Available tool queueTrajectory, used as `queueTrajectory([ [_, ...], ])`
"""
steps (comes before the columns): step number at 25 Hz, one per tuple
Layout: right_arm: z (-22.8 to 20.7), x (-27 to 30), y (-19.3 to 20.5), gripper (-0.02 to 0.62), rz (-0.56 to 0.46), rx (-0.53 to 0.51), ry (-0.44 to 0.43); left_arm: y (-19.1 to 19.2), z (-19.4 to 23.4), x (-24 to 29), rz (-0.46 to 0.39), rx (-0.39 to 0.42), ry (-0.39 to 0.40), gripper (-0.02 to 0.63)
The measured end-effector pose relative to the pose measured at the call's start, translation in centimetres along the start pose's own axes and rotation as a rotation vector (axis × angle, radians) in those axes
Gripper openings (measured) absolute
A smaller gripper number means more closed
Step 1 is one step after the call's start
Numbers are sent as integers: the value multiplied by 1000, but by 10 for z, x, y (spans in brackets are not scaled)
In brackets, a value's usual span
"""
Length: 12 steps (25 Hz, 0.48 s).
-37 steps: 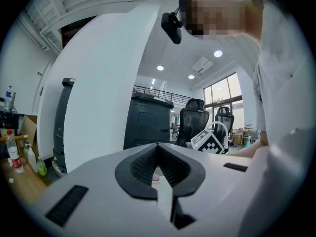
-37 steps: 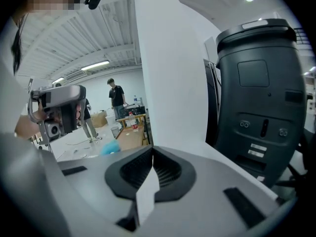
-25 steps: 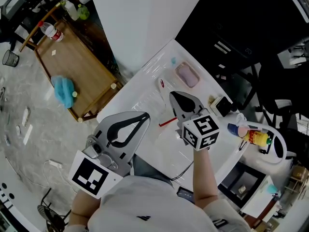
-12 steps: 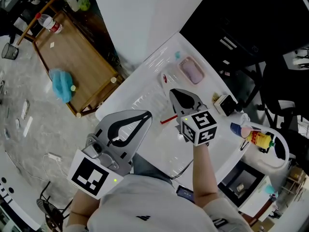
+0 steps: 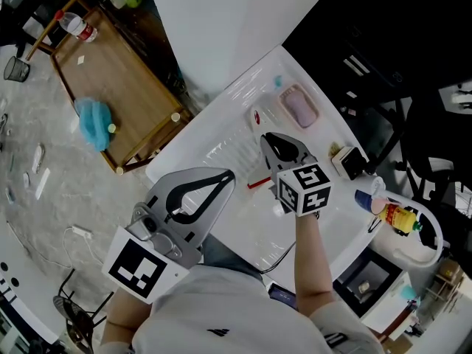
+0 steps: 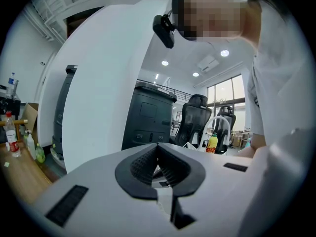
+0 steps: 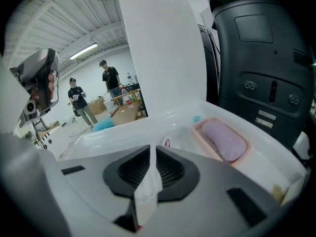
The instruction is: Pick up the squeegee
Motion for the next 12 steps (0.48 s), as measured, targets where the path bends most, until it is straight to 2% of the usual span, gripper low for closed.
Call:
queueTrajectory([
  [12,-9,21,15,63,75,22,-4,5,9,2,10,-17,-11,12],
])
Point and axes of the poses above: the fingertips, and each gripper's own axes: x forward along the fingers, z to its left, y out of its underside, the point moved 9 cm from there along -x, backward along the fingers, and after that the axes turned 8 degrees about -x, right-handed, at the moved point
